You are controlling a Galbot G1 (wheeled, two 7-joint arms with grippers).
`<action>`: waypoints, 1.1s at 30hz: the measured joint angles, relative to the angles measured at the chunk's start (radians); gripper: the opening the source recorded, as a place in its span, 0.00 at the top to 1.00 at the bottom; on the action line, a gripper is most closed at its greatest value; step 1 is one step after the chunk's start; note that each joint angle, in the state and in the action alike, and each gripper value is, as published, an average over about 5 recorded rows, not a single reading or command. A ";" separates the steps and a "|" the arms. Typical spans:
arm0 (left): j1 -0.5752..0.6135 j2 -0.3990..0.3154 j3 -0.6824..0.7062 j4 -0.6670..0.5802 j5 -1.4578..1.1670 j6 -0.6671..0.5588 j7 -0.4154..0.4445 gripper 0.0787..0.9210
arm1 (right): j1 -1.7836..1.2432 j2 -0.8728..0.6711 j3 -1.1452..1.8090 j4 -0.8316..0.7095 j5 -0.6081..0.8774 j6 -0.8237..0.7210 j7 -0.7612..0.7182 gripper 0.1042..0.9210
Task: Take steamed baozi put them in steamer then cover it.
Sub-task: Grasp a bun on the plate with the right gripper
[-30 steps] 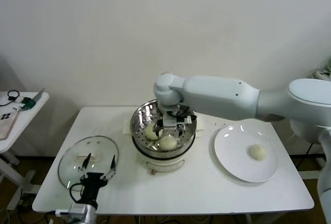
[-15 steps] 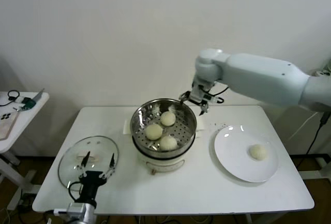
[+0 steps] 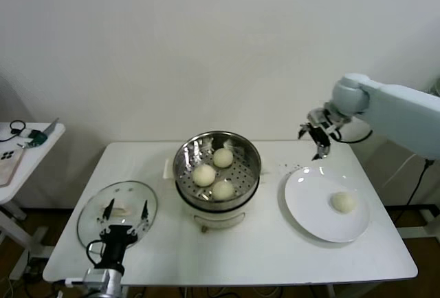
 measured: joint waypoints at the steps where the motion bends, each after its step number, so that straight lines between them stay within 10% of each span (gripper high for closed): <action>1: 0.001 -0.002 -0.002 0.000 0.001 0.000 0.000 0.12 | -0.019 -0.017 0.015 -0.003 -0.002 -0.008 -0.003 0.12; 33: 0.001 -0.021 -0.003 0.007 0.031 0.006 -0.009 0.12 | -0.562 -0.110 0.505 -0.232 -0.210 -0.037 -0.040 0.12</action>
